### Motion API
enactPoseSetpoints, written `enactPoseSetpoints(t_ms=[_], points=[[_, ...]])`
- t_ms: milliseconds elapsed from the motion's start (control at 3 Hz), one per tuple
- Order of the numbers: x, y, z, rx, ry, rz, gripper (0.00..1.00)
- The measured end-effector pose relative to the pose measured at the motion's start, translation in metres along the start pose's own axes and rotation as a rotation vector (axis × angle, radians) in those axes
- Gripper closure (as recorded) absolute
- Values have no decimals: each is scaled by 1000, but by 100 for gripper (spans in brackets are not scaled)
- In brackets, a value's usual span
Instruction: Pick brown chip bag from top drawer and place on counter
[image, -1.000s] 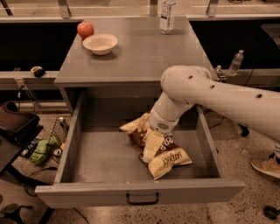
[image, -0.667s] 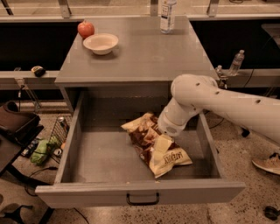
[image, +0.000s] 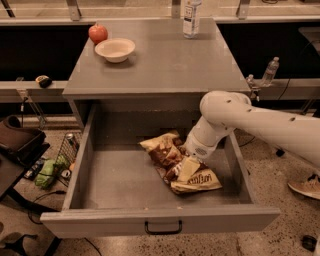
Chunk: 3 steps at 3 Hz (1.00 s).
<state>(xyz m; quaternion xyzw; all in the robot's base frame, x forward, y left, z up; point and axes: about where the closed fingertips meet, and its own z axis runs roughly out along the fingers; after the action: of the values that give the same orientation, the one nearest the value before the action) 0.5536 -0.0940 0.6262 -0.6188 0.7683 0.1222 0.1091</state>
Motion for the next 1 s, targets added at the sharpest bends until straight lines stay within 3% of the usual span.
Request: enactPoseSetpoints(t_ms=[667,1000], points=[[0,0,0,0,0,0,96],[-2,1,-9,3,9,-3,100]])
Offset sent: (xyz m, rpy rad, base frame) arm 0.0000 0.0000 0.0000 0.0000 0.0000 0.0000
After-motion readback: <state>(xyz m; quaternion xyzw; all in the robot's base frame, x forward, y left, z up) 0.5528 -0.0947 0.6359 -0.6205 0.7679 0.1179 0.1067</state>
